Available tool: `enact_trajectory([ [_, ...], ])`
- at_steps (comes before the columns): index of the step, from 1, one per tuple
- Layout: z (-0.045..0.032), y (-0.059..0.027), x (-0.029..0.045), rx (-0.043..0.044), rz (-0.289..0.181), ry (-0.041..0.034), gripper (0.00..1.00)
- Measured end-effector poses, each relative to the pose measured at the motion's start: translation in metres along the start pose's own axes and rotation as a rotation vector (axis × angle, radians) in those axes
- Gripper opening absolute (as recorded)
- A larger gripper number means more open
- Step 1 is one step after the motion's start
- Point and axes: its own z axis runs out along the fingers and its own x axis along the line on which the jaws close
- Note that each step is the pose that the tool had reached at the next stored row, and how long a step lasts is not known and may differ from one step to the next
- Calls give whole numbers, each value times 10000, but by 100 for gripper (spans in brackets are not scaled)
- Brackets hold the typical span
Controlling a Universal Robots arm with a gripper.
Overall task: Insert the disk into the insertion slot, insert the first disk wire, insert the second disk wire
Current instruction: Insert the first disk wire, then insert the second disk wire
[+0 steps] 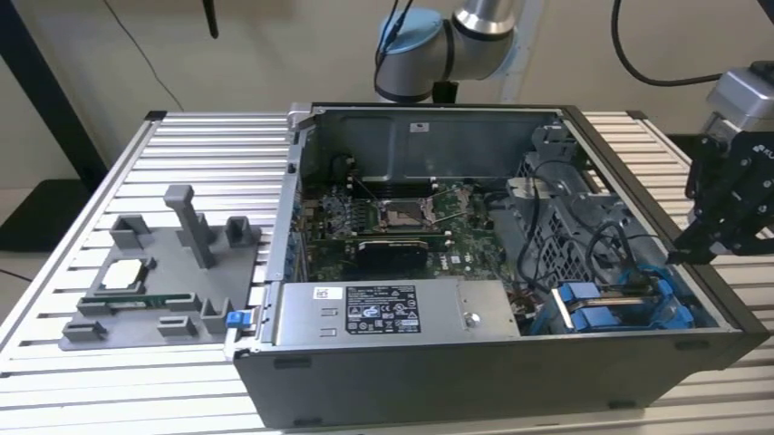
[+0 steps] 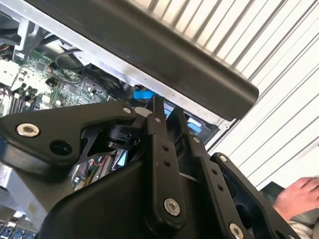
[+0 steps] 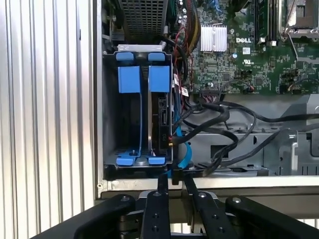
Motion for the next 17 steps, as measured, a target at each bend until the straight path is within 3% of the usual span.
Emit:
enact_trajectory([
  [3, 18, -12, 2, -42, -1, -84, 100],
  [12, 54, -16, 68, -265, 82, -207, 100],
  [17, 64, 6, 78, -271, 207, -402, 100],
])
